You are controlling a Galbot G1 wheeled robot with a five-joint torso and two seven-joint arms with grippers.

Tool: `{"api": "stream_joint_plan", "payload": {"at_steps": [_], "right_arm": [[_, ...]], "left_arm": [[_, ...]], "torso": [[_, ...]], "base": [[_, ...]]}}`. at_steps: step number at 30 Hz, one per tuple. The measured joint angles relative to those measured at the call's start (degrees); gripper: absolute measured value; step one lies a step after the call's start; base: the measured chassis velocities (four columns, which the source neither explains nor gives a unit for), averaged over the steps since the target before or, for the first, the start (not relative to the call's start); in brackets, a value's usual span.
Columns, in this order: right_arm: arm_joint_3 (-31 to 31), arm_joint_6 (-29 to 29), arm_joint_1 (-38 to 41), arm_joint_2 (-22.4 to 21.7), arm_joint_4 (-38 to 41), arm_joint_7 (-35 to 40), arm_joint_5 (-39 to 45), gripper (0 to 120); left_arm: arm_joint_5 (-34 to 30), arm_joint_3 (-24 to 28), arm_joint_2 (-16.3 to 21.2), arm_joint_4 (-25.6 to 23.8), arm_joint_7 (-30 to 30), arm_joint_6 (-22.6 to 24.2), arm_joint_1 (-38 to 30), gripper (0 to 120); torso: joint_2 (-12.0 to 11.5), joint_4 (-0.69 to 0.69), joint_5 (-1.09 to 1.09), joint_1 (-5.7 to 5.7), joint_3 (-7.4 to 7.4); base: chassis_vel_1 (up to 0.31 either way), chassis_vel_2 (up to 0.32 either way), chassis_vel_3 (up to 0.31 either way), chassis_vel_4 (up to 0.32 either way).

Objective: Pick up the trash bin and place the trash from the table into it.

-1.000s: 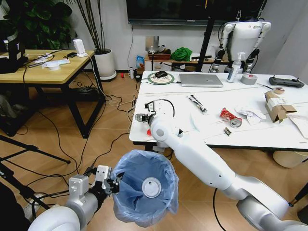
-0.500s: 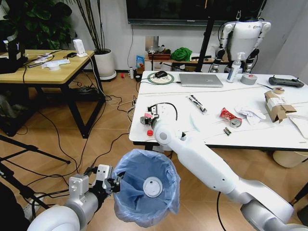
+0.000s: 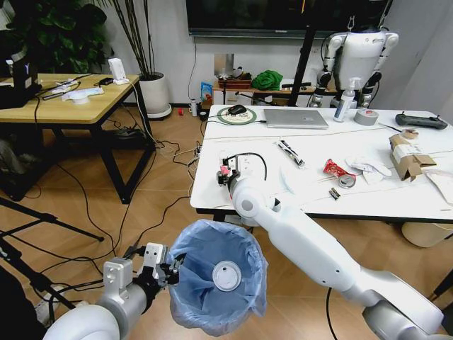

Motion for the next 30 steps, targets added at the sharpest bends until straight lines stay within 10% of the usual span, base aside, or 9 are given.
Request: {"api": "stream_joint_plan", "payload": {"at_steps": [11,30], "right_arm": [[1.29,0.00,-1.12,-1.47,1.04,-0.95,-1.07,2],[8.83,4.69,-2.68,-9.31,17.43,-11.67,4.90,0]], "left_arm": [[0.57,0.86,-0.24,0.00,-0.04,0.00,-0.44,2],[0.01,0.29,-1.48,2.90,-1.24,0.00,-1.86,2]], "torso": [[0.00,-0.01,0.00,0.01,0.01],[-0.02,-0.02,0.01,0.01,0.02]], "base": [[0.000,0.000,0.000,0.000],[0.000,0.000,0.000,0.000]]}}
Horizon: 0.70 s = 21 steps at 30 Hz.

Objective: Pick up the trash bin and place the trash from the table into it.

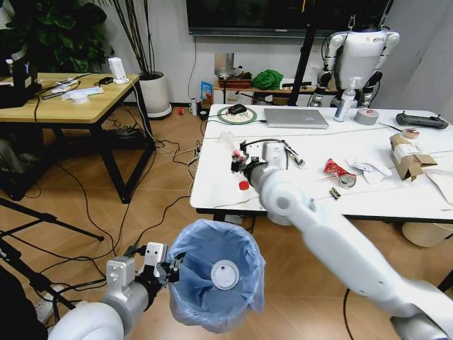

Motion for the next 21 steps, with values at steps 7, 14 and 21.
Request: {"api": "stream_joint_plan", "payload": {"at_steps": [7,14,21], "right_arm": [[-0.05,3.71,-5.08,-2.03,9.64,-10.48,4.62,0],[-0.69,5.10,-12.48,-4.23,13.15,-21.22,1.42,0],[3.41,4.66,-24.05,-8.38,17.48,-30.05,-4.60,0]], "left_arm": [[-1.64,-0.11,-0.25,2.36,-0.89,0.00,-1.87,2],[-2.71,-0.94,-0.65,2.48,-1.19,0.00,-1.72,2],[-6.18,-1.79,-1.08,0.23,-3.94,0.00,-0.71,2]], "torso": [[0.00,0.02,-0.01,-0.01,-0.01],[0.00,0.02,-0.01,-0.01,-0.01],[0.01,0.01,0.01,-0.01,-0.01]], "base": [[0.000,0.000,0.000,0.000],[0.000,0.000,0.000,0.000],[0.000,0.000,0.000,0.000]]}}
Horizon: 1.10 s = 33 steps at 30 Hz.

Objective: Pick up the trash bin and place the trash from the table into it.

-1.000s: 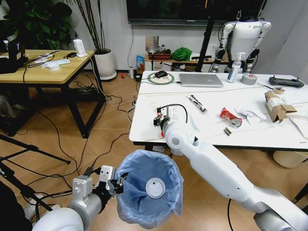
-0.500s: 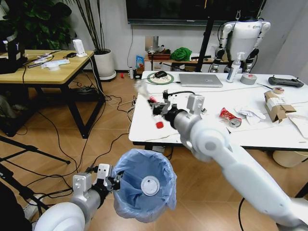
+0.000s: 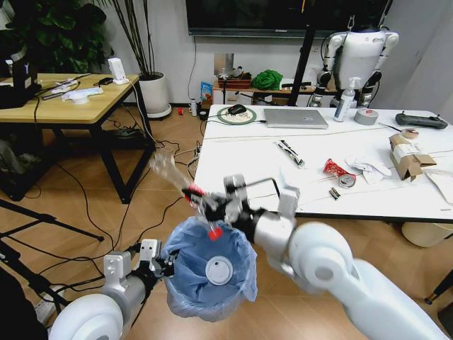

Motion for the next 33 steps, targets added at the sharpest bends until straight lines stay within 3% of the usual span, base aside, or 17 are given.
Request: {"api": "stream_joint_plan", "payload": {"at_steps": [6,17,25,33], "right_arm": [[6.94,-0.60,-9.61,-2.16,3.60,-4.33,-7.73,0],[17.45,-0.18,-18.49,-3.82,7.57,-6.82,-9.46,0],[19.07,0.30,-21.36,-4.48,7.44,-10.46,-10.65,0],[16.27,0.87,-23.06,-4.79,6.27,-14.07,-14.50,0]], "left_arm": [[-0.67,0.18,-0.49,-2.06,-2.04,0.00,1.38,2],[-2.71,4.03,0.11,-0.32,-5.28,0.00,-0.71,2],[-3.01,5.61,0.85,0.25,-5.22,0.00,-1.77,2],[-3.13,6.72,1.76,0.34,-4.91,0.00,-2.03,2]], "torso": [[0.00,0.01,-0.01,0.00,0.00],[0.01,0.01,-0.01,0.01,0.00],[0.01,0.01,-0.01,0.01,0.00],[0.01,0.01,-0.01,0.01,0.00]], "base": [[0.000,0.000,0.000,0.000],[0.000,0.000,0.000,0.000],[0.000,0.000,0.000,0.000],[0.000,0.000,0.000,0.000]]}}
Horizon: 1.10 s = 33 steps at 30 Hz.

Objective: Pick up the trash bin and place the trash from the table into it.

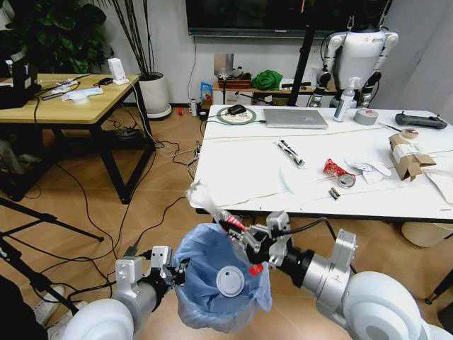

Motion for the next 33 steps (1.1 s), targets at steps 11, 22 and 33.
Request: {"api": "stream_joint_plan", "payload": {"at_steps": [11,22,33], "right_arm": [[-2.14,-0.87,-2.08,1.22,0.12,0.16,-4.05,19],[4.59,-0.28,-4.34,0.45,2.22,0.12,-4.40,65],[12.59,-3.12,7.42,1.42,-6.33,22.44,6.23,100]], "left_arm": [[0.21,0.58,0.12,-0.33,0.11,0.00,0.41,2],[0.64,0.87,0.12,-0.91,0.35,0.00,0.66,2],[1.73,-0.09,0.47,-1.61,1.79,0.00,1.84,2]], "torso": [[-0.01,0.00,0.00,0.00,0.00],[-0.01,0.00,0.00,0.00,0.00],[-0.01,0.00,0.00,0.00,0.01]], "base": [[0.000,0.000,0.000,0.000],[0.000,0.000,0.000,0.000],[0.000,0.000,0.000,0.000]]}}
